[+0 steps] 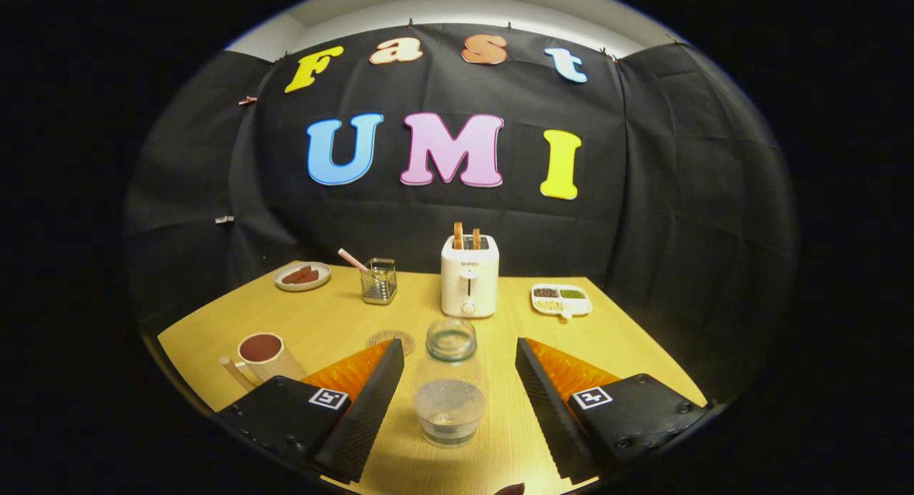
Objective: Take the bottle from table, then pour the juice into the cup, finally place the bottle on the coaster
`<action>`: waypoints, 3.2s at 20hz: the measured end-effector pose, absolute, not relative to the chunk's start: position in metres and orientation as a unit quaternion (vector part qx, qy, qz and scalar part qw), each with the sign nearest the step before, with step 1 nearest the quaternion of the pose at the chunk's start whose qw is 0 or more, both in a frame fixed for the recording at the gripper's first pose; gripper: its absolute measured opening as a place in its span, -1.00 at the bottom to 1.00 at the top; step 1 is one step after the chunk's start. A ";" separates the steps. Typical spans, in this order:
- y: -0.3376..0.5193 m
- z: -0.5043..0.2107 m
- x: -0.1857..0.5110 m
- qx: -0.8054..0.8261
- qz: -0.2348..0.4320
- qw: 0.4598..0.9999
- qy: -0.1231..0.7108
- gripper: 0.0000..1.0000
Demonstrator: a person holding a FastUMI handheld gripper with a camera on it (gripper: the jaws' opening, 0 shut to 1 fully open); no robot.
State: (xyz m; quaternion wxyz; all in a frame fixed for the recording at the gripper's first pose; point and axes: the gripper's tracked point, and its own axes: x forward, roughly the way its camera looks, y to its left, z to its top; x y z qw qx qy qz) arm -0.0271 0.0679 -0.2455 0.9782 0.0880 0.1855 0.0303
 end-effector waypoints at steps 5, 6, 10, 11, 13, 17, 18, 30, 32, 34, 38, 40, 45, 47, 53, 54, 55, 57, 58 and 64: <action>0.076 -0.284 -0.033 0.078 0.044 0.974 0.206 0.95; 0.077 -0.289 -0.032 0.081 0.044 0.974 0.208 0.95; 0.079 -0.308 -0.025 0.087 0.045 0.973 0.208 0.95; 0.079 -0.311 -0.024 0.088 0.046 0.973 0.207 0.94; 0.082 -0.321 -0.022 0.092 0.049 0.972 0.211 0.87; 0.081 -0.325 -0.017 0.077 0.049 0.969 0.228 0.58; 0.078 -0.322 -0.017 0.061 0.047 0.970 0.231 0.55; 0.068 -0.210 0.015 -0.165 0.028 0.971 0.170 0.49; 0.077 -0.202 0.024 -0.216 0.031 0.962 0.163 0.50; 0.093 -0.194 0.028 -0.250 0.049 0.955 0.154 0.50; 0.128 -0.194 0.029 -0.303 0.084 0.937 0.155 0.49; 0.144 -0.194 0.027 -0.345 0.095 0.921 0.153 0.50; 0.184 -0.203 0.025 -0.447 0.132 0.875 0.132 0.50; 0.192 -0.210 0.027 -0.477 0.140 0.858 0.129 0.49; 0.199 -0.224 0.035 -0.537 0.136 0.821 0.142 0.49; 0.199 -0.226 0.036 -0.545 0.137 0.815 0.143 0.50; 0.200 -0.229 0.038 -0.552 0.139 0.810 0.145 0.49; 0.198 -0.234 0.041 -0.568 0.141 0.797 0.149 0.49; 0.196 -0.236 0.040 -0.579 0.139 0.789 0.152 0.49; 0.195 -0.249 0.041 -0.620 0.141 0.757 0.151 0.49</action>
